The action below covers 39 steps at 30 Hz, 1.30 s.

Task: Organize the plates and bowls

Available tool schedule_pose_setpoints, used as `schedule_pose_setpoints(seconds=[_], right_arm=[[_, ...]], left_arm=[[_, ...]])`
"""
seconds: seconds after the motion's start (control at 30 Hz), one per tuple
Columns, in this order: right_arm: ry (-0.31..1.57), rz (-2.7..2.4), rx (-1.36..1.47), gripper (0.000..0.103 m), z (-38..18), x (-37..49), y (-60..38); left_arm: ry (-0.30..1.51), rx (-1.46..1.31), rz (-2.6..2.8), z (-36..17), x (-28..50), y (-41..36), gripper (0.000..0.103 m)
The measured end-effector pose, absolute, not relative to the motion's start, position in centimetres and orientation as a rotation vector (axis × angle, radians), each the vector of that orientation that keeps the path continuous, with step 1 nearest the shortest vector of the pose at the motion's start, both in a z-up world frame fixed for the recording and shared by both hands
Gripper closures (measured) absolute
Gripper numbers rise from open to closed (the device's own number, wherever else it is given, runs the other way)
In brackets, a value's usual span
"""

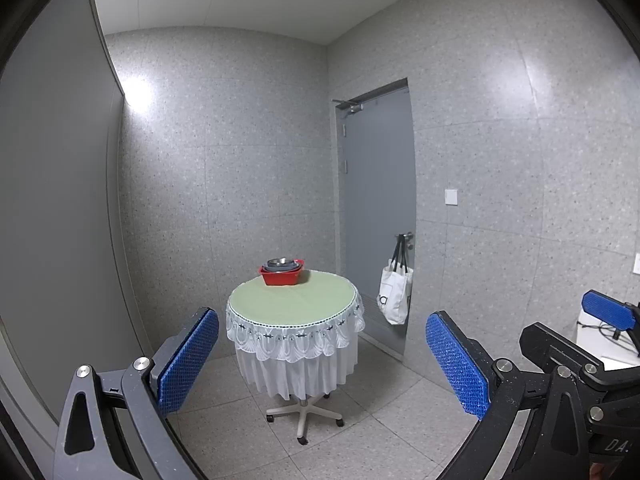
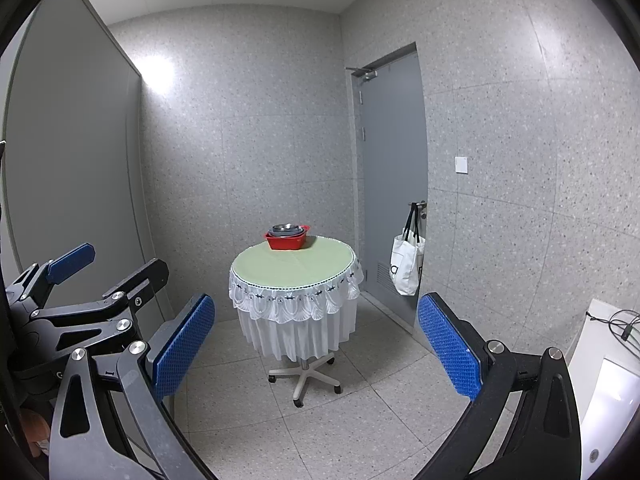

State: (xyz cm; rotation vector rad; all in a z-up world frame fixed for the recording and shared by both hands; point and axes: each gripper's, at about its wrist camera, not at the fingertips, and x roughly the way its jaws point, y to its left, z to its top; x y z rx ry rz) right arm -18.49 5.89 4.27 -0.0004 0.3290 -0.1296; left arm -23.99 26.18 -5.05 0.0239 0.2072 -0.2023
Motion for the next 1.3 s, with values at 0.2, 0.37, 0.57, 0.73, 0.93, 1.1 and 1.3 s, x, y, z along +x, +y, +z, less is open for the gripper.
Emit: schedule_pose_setpoints(seconds=[0.2, 0.37, 0.57, 0.73, 0.93, 1.1, 1.3], right_arm=[[0.329, -0.128, -0.003, 0.000, 4.3, -18.3, 5.8], [0.331, -0.128, -0.005, 0.000, 4.3, -18.3, 5.7], [0.331, -0.127, -0.006, 0.000, 4.4, -18.2, 5.7], [0.335, -0.122, -0.006, 0.000, 4.3, -17.9, 5.3], [0.335, -0.120, -0.006, 0.000, 4.3, -17.8, 4.9], [0.335, -0.120, -0.005, 0.000, 4.3, -17.8, 4.8], [0.335, -0.119, -0.007, 0.000, 4.3, -17.8, 4.7]], left_arm=[[0.208, 0.020, -0.198, -5.5, -23.5, 25.2, 0.001], [0.206, 0.018, -0.196, -5.7, -23.1, 25.0, 0.001], [0.197, 0.017, -0.191, -5.8, -22.5, 24.8, 0.000], [0.194, 0.020, -0.187, -6.4, -22.0, 24.5, 0.000], [0.192, 0.018, -0.184, -6.7, -21.9, 23.7, 0.001], [0.192, 0.018, -0.183, -6.8, -21.9, 23.6, 0.001], [0.189, 0.019, -0.181, -7.0, -21.6, 23.3, 0.000]])
